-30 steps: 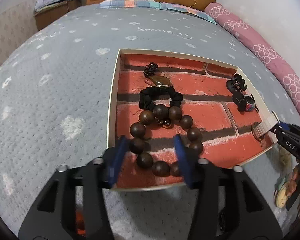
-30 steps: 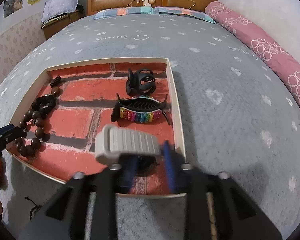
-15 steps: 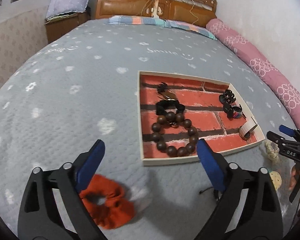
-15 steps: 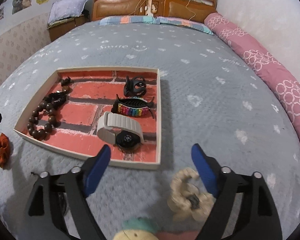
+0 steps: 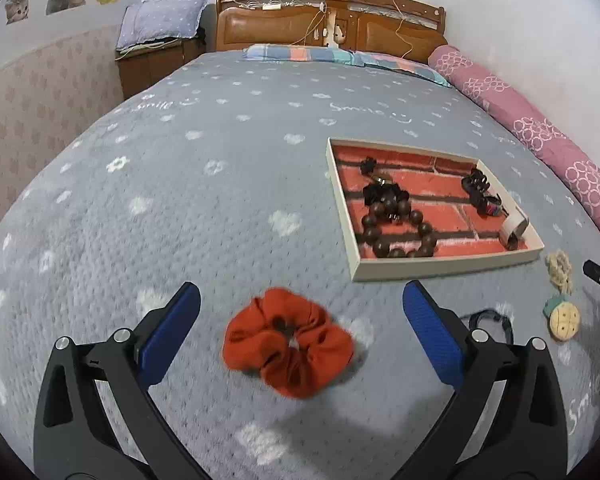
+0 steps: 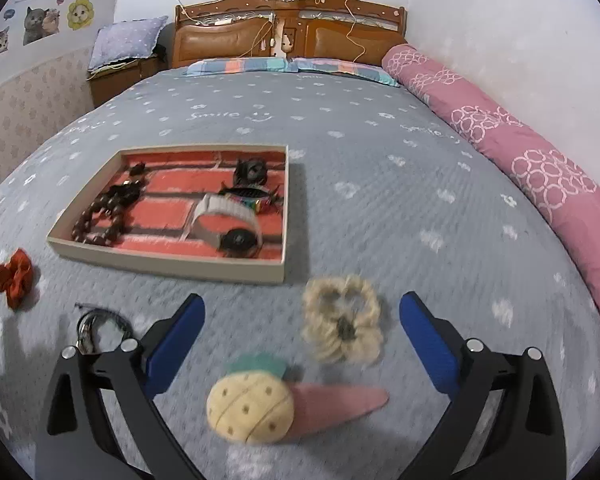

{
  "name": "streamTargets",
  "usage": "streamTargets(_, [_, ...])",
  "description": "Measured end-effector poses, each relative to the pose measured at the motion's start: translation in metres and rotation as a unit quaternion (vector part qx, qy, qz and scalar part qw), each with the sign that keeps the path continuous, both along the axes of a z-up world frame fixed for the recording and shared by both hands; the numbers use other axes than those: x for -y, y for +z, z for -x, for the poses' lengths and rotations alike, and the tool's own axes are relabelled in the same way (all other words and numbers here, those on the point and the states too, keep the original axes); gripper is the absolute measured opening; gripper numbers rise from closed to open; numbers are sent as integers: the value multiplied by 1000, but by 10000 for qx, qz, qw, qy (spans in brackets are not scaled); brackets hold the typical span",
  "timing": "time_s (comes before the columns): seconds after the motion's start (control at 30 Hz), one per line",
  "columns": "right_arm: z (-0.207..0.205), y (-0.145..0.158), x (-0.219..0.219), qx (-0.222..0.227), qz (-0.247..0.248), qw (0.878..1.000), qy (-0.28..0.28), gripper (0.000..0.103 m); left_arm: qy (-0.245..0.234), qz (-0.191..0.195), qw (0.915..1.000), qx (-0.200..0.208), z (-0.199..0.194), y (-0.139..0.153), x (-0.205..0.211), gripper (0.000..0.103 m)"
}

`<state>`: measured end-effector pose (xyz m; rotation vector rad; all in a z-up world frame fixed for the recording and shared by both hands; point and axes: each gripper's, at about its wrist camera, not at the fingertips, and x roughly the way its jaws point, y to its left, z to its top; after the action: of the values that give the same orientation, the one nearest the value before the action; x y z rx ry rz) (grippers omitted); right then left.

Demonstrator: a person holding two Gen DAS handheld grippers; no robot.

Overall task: Organize jewelry
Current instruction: 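Move both tools back toward the orange scrunchie and pineapple hair clip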

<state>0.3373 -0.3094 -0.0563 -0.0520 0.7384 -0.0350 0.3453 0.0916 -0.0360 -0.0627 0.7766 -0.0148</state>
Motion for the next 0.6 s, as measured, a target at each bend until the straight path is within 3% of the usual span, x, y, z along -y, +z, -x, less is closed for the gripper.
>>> streamTargets(0.27, [18,-29,-16,-121,112,9999,27,96,9,193,9996,-188,11,-30,-10,98])
streamTargets(0.6, [21,-60,-22,-402,373,9985,-3,96,-11,35,9992,-399,2,-60,-5,98])
